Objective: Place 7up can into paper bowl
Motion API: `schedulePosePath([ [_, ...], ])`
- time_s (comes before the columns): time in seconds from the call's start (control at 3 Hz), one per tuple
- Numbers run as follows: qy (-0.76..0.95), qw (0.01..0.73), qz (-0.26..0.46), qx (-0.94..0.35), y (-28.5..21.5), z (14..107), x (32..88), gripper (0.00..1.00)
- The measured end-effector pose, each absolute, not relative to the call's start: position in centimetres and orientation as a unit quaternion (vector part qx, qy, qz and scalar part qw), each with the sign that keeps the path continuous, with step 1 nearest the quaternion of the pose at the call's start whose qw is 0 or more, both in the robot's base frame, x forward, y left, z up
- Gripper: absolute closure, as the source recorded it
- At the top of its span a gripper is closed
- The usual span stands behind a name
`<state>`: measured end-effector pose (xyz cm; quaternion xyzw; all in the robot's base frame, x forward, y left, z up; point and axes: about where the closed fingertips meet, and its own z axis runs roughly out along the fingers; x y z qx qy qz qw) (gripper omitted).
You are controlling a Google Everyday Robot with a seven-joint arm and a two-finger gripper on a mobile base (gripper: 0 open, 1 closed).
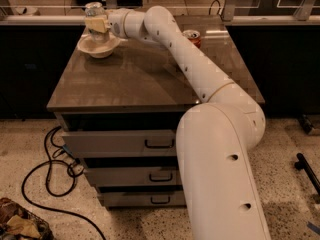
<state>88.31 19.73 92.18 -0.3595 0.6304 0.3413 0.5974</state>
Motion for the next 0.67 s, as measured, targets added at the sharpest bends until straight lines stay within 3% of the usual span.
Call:
schedulePosePath([
  [0.67, 0.644, 0.587, 0.342, -0.351, 19.00, 90.86, 87.49, 1.00],
])
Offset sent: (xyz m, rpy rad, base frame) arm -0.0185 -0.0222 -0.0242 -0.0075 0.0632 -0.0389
